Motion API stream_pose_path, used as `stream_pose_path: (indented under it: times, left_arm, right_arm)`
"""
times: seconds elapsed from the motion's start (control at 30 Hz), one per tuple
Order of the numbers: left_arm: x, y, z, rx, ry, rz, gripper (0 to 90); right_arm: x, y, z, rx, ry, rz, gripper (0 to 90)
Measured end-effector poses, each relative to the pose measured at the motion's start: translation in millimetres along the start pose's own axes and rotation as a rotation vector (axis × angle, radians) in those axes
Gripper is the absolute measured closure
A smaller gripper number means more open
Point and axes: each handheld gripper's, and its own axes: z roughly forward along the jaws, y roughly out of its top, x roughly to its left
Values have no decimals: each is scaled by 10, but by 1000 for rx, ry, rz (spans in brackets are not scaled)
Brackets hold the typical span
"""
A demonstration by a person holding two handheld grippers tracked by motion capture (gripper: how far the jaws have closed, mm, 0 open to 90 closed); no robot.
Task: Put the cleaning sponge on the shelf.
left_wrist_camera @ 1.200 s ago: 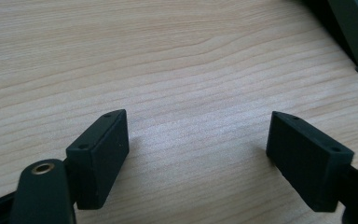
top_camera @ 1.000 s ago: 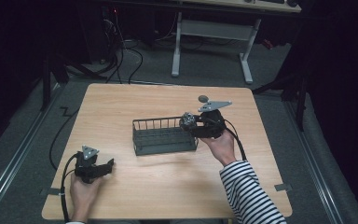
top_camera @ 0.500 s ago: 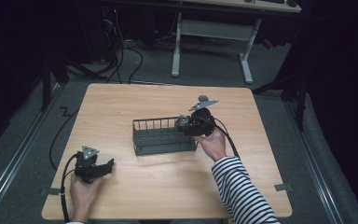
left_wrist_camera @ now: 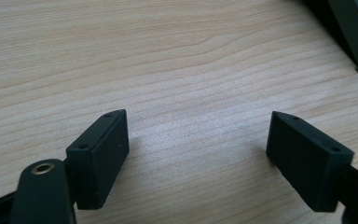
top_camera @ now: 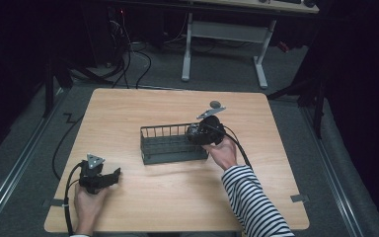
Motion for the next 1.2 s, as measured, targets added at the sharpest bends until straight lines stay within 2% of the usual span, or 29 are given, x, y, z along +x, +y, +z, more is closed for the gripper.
stream_pose_path:
  times: [0.23,0.47,0.7,1.2]
  left_arm:
    - [0,0,0,0,0,0,216]
    - [0,0,0,0,0,0,216]
    - [0,0,0,0,0,0,216]
    - [0,0,0,0,0,0,216]
  right_arm:
    - [-13,0,5,-1,17,12,386]
    - [-11,-10,-22,-14,16,4,364]
    - [16,7,-188,-74,14,-2,368]
    - [32,-56,-511,-134,-10,-37,382]
